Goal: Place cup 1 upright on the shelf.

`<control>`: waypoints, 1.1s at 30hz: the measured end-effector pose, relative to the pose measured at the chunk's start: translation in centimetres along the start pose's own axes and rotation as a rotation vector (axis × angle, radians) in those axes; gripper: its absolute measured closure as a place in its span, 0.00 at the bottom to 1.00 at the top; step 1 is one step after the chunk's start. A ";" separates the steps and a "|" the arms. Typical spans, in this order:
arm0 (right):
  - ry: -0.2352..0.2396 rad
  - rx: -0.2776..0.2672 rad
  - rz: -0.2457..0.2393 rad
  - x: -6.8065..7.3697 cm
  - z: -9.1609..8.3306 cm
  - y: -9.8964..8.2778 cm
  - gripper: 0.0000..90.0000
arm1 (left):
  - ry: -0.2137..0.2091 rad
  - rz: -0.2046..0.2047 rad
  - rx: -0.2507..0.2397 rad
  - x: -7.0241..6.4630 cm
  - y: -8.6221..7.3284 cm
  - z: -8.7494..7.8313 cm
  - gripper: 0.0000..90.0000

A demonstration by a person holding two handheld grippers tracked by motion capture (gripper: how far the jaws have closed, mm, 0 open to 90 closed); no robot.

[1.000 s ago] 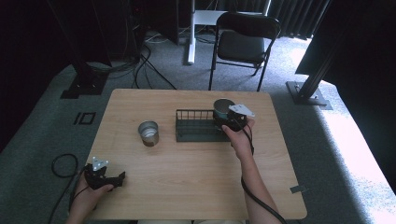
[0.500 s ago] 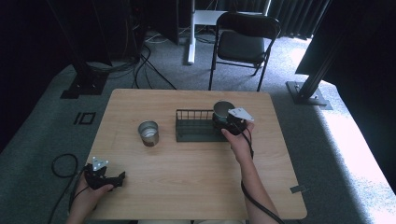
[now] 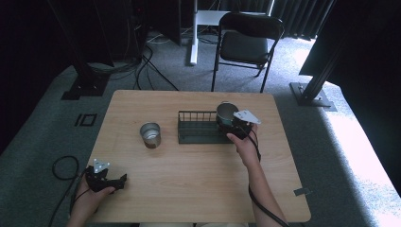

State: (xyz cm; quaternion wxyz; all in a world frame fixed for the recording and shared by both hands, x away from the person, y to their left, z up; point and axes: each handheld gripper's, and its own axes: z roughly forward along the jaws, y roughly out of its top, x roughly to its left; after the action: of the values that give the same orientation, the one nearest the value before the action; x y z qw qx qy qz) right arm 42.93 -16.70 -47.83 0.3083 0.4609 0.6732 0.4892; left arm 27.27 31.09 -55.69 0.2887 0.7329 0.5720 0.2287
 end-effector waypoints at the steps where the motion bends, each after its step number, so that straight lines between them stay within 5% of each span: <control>1: -0.001 0.001 -0.006 0.0 -0.1 0.0 0.13 | 0.000 0.001 0.001 0.0 0.0 0.0 0.00; 33: 0.004 0.010 -0.024 -1.5 -4.8 -2.8 0.13 | 0.000 0.001 0.001 0.0 0.0 0.0 0.00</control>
State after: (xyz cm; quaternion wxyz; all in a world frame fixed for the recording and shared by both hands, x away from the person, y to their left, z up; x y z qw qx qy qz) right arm 38.46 -20.11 -48.99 0.3104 0.4532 0.6820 0.4829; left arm 27.27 31.10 -55.69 0.2884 0.7333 0.5717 0.2286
